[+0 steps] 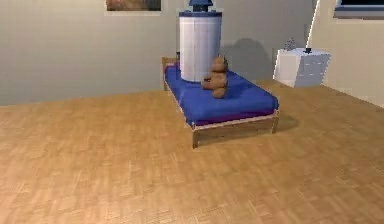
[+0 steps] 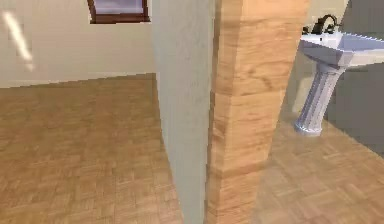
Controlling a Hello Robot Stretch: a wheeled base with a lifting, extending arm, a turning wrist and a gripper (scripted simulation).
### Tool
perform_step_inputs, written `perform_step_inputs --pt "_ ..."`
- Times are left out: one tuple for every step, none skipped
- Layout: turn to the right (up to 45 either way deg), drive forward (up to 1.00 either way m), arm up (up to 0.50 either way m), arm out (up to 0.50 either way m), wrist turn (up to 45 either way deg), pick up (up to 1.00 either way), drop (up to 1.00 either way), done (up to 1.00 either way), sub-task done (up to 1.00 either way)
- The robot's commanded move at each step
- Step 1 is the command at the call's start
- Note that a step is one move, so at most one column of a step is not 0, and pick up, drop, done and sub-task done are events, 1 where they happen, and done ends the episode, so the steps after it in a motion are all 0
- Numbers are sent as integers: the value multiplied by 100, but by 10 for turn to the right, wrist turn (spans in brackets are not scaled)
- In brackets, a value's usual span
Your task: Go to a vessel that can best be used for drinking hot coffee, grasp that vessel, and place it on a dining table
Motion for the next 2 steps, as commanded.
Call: perform_step_inputs --pt "390 0 0 0 0 0 0 0 0" --pt "0 100 0 0 0 0 0 0 0"
